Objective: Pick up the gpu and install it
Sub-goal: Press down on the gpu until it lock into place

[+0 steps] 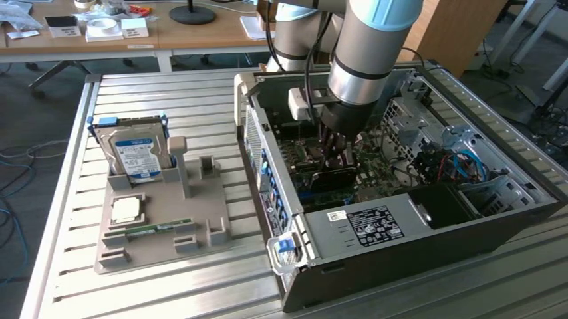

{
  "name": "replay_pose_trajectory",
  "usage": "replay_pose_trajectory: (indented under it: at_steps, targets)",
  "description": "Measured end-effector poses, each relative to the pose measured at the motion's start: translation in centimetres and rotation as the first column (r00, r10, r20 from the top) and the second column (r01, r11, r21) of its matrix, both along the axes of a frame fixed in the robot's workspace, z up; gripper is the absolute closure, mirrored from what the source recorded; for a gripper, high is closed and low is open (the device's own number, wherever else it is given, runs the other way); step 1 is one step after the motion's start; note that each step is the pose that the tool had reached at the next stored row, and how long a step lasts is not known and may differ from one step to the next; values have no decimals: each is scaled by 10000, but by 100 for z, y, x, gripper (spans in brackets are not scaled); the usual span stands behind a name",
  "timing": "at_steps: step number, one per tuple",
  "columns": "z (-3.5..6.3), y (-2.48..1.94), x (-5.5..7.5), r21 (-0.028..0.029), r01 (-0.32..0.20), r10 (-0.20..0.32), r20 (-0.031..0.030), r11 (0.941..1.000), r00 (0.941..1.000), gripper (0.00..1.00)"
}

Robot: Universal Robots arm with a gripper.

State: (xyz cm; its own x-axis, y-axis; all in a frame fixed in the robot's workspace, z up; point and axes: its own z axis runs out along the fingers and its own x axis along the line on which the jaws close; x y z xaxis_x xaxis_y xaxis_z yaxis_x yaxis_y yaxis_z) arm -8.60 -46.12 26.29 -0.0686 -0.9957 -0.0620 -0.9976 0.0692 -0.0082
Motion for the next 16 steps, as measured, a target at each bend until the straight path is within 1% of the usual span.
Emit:
replay_pose_trajectory:
  at_steps: [5, 7, 12, 16]
  targets:
    - [1, 0, 0, 3, 0, 0, 1, 10000, 10000, 89]
    - [19, 0, 0, 4, 0, 0, 1, 10000, 10000, 89]
    - [102, 0, 0, 0, 0, 0, 0, 10000, 10000, 89]
    - [191, 0, 0, -2, 0, 0, 0, 10000, 10000, 89]
